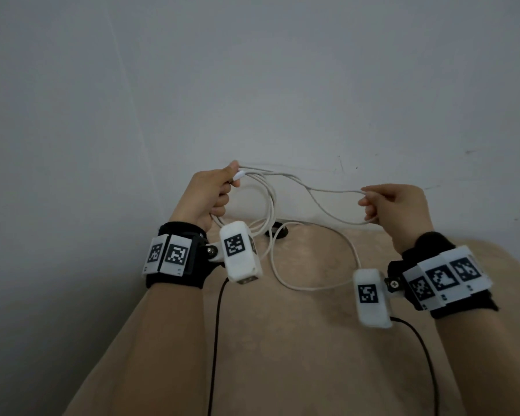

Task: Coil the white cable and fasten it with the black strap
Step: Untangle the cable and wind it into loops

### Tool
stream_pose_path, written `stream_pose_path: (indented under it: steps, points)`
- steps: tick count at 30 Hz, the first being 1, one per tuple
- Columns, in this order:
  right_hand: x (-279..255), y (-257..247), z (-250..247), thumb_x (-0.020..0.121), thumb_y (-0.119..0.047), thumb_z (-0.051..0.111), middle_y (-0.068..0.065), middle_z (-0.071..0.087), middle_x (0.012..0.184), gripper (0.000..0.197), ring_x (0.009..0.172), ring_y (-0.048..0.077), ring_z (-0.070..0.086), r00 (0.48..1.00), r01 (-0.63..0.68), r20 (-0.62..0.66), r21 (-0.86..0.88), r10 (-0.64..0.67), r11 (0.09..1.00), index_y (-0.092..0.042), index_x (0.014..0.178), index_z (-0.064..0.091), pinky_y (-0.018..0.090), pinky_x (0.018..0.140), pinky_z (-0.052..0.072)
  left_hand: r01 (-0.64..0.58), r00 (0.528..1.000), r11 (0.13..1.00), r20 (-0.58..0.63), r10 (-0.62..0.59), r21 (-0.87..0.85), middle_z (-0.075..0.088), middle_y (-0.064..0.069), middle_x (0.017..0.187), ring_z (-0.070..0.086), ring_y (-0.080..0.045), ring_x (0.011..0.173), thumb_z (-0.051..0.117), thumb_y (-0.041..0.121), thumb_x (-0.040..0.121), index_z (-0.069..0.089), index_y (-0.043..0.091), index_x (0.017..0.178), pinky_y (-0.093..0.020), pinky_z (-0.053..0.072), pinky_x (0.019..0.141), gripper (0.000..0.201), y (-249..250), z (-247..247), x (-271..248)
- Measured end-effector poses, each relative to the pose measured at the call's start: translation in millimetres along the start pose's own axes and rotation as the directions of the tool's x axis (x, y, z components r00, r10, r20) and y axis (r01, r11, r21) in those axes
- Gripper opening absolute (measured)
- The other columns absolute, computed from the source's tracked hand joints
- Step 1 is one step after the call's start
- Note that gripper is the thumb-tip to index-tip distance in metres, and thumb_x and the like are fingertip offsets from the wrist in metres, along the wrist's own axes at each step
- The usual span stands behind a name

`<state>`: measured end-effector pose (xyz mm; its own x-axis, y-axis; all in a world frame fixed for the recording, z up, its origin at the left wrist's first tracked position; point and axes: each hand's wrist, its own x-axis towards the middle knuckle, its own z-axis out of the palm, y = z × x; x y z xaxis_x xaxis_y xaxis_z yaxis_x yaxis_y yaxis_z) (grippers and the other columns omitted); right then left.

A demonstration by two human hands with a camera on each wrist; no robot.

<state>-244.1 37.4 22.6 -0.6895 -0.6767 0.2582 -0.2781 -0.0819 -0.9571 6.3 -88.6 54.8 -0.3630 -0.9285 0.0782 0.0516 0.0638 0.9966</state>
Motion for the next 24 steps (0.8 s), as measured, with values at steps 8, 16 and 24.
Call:
stream_pose_path:
  steps: [8, 16, 24]
  points:
    - [-10.7, -14.9, 3.4, 0.099, -0.021, 0.044, -0.01, 0.039, 0.039, 0.034, 0.04, 0.005, 0.034, 0.995, 0.072, 0.063, 0.095, -0.079, 0.993, -0.01, 0.077, 0.068, 0.011, 0.049, 0.033, 0.034, 0.998, 0.998, -0.057, -0.037, -0.054, 0.028, 0.012, 0.041, 0.018, -0.003, 0.032, 0.054, 0.036, 0.095, 0.053, 0.011, 0.072, -0.016, 0.013, 0.033, 0.034, -0.9, 2.1, 0.9]
    - [-19.0, -9.9, 17.2, 0.093, -0.026, 0.042, -0.009, 0.044, 0.048, 0.033, 0.055, 0.014, 0.039, 0.977, 0.142, 0.183, -0.184, -0.108, 0.973, -0.02, 0.063, 0.054, 0.032, 0.064, 0.031, 0.037, 0.999, 0.998, -0.023, -0.039, -0.047, 0.026, 0.012, 0.043, 0.017, -0.004, 0.033, 0.054, 0.037, 0.096, 0.052, 0.012, 0.072, -0.017, 0.014, 0.033, 0.035, -0.3, 8.2, 1.5]
    - [-27.0, -26.4, 3.4, 0.095, -0.021, 0.047, -0.001, 0.061, 0.055, 0.03, 0.056, 0.005, 0.05, 0.762, 0.265, 0.647, -0.306, -0.004, 0.914, -0.017, 0.071, 0.064, 0.024, 0.065, 0.032, 0.023, 0.995, 0.991, -0.098, -0.036, -0.132, 0.027, 0.012, 0.04, 0.018, -0.003, 0.031, 0.054, 0.038, 0.095, 0.052, 0.012, 0.072, -0.016, 0.015, 0.03, 0.035, 0.8, -1.4, 2.5]
